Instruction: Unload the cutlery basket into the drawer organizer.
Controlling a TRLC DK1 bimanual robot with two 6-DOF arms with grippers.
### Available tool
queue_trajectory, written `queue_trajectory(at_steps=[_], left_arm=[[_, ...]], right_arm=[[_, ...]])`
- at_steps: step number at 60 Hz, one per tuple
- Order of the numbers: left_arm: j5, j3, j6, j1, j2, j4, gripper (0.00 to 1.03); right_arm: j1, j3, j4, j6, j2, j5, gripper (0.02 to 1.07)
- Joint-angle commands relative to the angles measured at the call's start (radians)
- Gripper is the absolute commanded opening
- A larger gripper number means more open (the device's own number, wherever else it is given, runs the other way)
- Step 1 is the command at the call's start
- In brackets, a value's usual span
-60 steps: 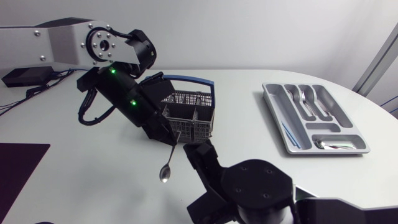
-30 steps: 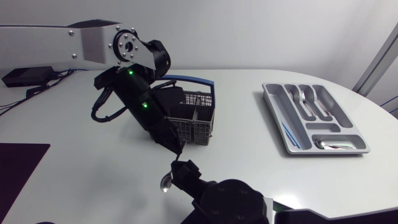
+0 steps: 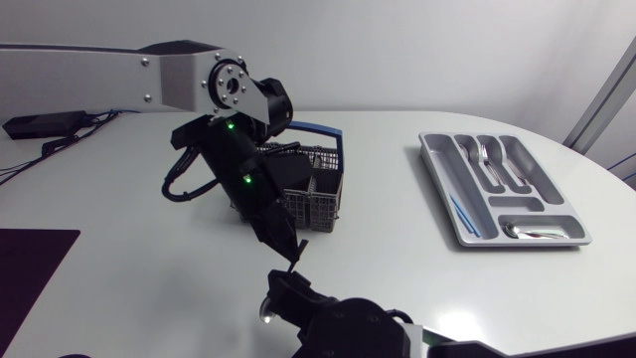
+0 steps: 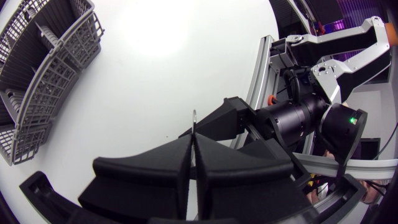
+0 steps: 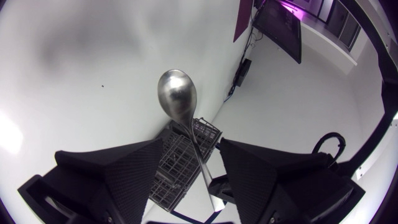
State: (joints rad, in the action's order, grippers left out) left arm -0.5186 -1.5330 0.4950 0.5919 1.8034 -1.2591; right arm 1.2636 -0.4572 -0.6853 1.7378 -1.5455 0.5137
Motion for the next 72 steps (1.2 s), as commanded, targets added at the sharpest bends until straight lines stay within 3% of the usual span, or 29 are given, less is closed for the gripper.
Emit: queue_trajectory(at_steps=[1,8,17,22,33,35,50,54,59,67,72], left_arm=[[-0.003,-0.032,0.017,0.008,0.028,-0.026,0.03],[0.0,-0.039,0.017,0.009,0.036,-0.036,0.03],[0.005,-0.042,0.016,0.011,0.039,-0.039,0.03],[0.005,-0.041,0.016,0.016,0.039,-0.042,0.03],[0.005,-0.044,0.013,0.025,0.039,-0.045,0.03],[0.005,-0.046,0.011,0.025,0.039,-0.046,0.03],[0.005,-0.062,0.002,0.026,0.047,-0.046,0.03],[0.003,-0.075,-0.006,0.02,0.051,-0.045,0.13],[0.002,-0.087,-0.022,0.006,0.056,-0.036,0.37],[-0.001,-0.078,-0.026,0.0,0.057,-0.029,0.38],[-0.001,-0.07,-0.026,0.003,0.057,-0.029,0.3]], right_arm=[[0.013,-0.008,-0.017,0.051,-0.018,0.012,0.48],[0.014,-0.006,-0.028,0.078,-0.019,0.017,0.38],[0.019,-0.003,-0.04,0.098,-0.019,0.029,0.37],[0.022,0.0,-0.042,0.103,-0.022,0.036,0.3],[0.023,0.002,-0.049,0.12,-0.025,0.046,0.29],[0.023,0.002,-0.049,0.123,-0.027,0.048,0.23],[0.025,0.017,-0.049,0.128,-0.038,0.063,0.2],[0.025,0.018,-0.049,0.121,-0.041,0.066,0.2],[0.026,0.02,-0.051,0.112,-0.039,0.069,0.2],[0.026,0.028,-0.049,0.089,-0.042,0.077,0.19],[0.026,0.031,-0.048,0.085,-0.041,0.085,0.17]])
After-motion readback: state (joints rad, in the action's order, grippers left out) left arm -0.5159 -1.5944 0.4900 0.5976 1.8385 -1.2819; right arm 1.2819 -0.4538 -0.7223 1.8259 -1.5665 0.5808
